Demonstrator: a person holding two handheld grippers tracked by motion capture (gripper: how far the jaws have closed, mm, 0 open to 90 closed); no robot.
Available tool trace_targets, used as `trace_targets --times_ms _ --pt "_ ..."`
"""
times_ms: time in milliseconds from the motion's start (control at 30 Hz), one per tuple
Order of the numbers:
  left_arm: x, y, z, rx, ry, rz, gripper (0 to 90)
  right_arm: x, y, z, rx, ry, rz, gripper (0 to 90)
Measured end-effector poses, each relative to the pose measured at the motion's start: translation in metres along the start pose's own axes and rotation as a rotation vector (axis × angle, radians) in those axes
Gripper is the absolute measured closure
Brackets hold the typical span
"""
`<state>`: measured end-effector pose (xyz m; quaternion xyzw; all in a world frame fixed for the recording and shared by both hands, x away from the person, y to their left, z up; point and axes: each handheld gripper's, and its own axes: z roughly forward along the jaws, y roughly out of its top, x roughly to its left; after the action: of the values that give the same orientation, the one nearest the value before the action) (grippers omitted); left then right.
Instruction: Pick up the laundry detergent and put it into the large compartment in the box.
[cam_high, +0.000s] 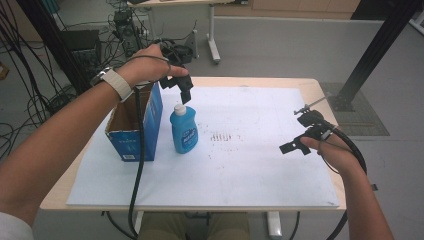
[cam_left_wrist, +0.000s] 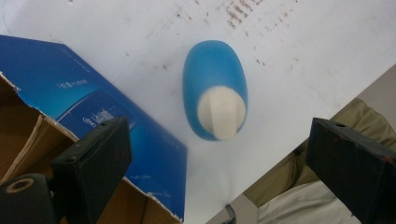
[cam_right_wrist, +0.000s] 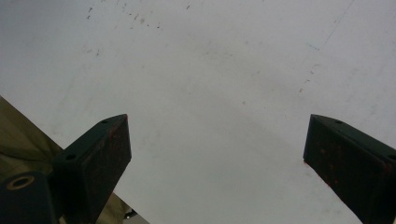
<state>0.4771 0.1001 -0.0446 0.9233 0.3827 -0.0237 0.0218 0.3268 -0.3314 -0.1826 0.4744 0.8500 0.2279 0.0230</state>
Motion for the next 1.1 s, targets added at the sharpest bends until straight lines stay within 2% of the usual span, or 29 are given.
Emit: trace_targets --times_ms 233,567,1100 --pt "0.003 0.005 0.009 0.006 -0.017 -0.008 7.7 0.000 0.000 0.000 -0.003 0.000 -0.001 7.3" --pt "0.002 0.008 0.024 0.020 -0.021 -0.014 7.8 0.000 -0.001 0.001 -0.004 0.001 0.000 7.4" --pt "0.002 0.010 0.029 0.025 -0.022 -0.021 8.0 -0.001 -0.002 0.002 -0.006 0.003 0.003 7.4"
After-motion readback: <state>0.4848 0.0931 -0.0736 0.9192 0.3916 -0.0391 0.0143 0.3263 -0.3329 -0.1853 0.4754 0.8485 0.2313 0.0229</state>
